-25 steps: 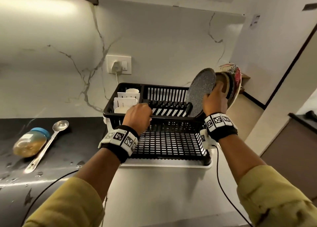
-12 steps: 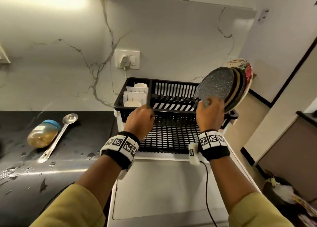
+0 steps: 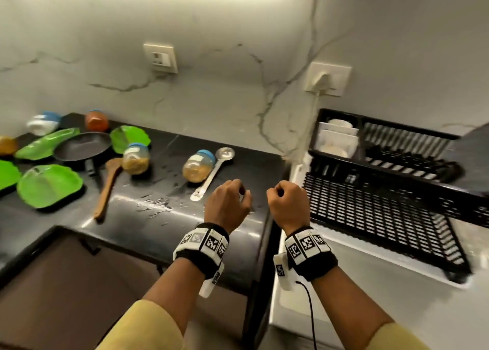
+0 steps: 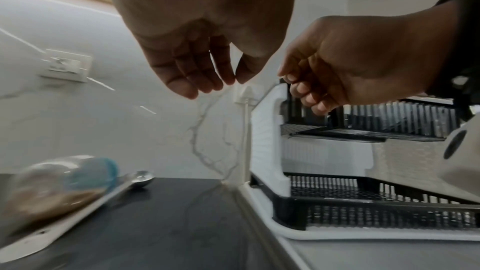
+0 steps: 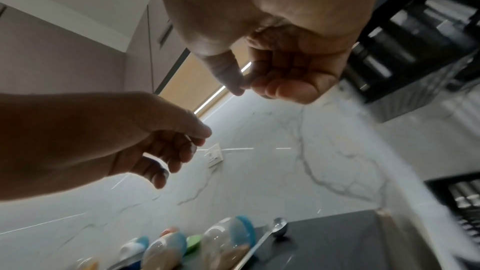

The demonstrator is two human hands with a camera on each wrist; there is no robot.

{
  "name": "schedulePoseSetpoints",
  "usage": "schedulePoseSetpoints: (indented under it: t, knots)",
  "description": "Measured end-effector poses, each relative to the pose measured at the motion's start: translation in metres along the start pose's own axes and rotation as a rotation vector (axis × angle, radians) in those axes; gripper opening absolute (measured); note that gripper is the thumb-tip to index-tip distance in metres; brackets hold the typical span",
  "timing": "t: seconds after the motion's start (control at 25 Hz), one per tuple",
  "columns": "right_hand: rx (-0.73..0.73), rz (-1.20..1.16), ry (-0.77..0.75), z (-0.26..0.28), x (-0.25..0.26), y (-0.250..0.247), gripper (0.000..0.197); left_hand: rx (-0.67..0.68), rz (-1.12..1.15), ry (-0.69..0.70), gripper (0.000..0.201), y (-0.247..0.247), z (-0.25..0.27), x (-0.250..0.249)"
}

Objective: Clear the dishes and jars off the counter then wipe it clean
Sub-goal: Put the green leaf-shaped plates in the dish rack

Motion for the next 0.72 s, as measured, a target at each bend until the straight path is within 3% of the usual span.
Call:
schedulePoseSetpoints:
  t: [0.32, 0.56, 0.72]
  knots:
    - [0.266, -0.035, -0.049, 0.075, 0.107, 0.136, 0.029, -0.099, -0.160, -0.235, 0.019, -0.115, 0.012, 0.157]
    - [0.436, -0.071, -0.104, 0.127, 0.185, 0.216, 0.030, -0.202, -0.230, -0.373, 0.018, -0.192, 0.019, 0.244]
    - [0.499, -0.075, -0.141, 0.133, 0.220, 0.256, 0.029, -0.251, -0.233, -0.441, 0.020, -0.219, 0.015, 0.285]
Point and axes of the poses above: each hand's wrist, its own z-axis away from the middle knuckle, its own y-axis out of the palm, x = y × z, the point moved 2 cm from there along -z, towards the middle knuckle, and after that the axes turned 13 degrees about -x, right-handed, at the moved point
